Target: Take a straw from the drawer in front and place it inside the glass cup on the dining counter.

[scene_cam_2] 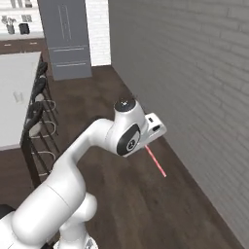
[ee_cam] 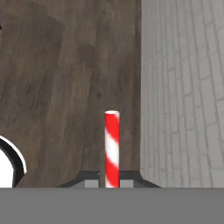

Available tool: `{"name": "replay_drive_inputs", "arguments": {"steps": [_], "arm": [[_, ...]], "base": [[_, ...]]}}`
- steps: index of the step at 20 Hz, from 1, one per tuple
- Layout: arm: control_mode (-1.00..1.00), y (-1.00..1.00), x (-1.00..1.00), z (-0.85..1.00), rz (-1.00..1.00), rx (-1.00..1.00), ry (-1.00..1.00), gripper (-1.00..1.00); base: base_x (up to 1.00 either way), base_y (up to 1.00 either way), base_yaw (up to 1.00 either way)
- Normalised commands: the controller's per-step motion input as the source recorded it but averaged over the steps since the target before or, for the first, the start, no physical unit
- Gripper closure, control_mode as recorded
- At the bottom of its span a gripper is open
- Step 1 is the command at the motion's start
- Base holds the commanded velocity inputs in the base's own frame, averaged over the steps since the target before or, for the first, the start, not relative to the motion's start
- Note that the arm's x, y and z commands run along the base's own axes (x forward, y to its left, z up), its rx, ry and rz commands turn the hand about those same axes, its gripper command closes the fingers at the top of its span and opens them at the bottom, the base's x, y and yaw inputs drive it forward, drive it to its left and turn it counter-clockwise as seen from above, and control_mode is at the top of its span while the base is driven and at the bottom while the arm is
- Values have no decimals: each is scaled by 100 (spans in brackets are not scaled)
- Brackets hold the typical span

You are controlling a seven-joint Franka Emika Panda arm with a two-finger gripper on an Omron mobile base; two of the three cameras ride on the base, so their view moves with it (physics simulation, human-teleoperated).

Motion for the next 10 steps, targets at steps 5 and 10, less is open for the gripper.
{"name": "replay_drive_inputs", "arguments": {"steps": [5,10], "arm": [[100,0,0,0,0,0,0,100],[100,0,0,0,0,0,0,100]], "base": [[71,-62,41],[70,-57,44]]}}
